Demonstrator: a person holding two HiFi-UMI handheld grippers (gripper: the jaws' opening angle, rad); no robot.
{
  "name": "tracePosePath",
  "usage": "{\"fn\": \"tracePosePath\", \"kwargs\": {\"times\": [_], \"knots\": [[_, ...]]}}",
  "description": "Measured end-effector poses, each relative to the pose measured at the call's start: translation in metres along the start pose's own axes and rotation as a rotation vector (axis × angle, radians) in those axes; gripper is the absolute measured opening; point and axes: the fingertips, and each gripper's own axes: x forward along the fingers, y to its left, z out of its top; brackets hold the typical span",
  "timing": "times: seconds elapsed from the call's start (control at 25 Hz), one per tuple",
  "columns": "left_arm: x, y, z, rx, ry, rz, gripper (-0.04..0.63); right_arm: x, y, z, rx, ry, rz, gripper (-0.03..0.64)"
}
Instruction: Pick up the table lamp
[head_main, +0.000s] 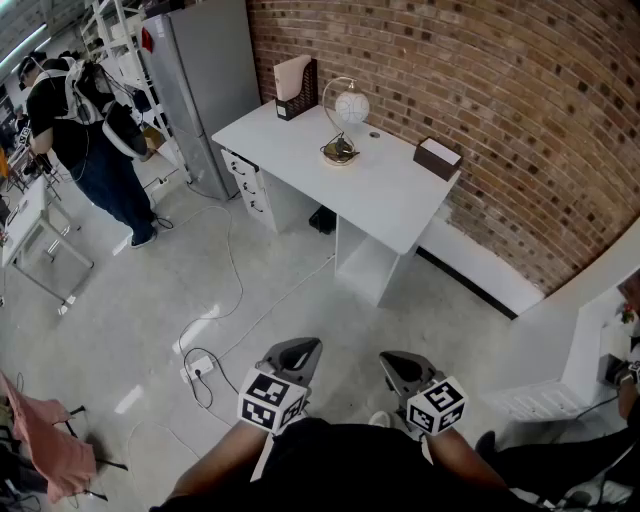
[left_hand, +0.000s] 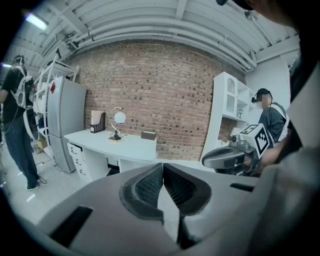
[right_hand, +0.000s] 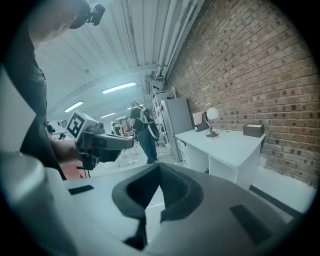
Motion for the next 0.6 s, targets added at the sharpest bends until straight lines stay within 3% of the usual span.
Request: {"fn": "tracePosePath", "kwargs": {"times": [0.44, 0.6], "knots": [[-0.0026, 0.001, 0.0004, 0.006, 0.003, -0.006, 0.006, 0.0039, 0.0051, 0.0027, -0.003, 0.003, 0.004, 0.003], [-0.0027, -0.0031, -0.0023, 0.01, 0.009, -0.016, 0.006, 0.0036, 0.0088, 0.0026, 0.051, -0.017, 0.031, 0.003]]}}
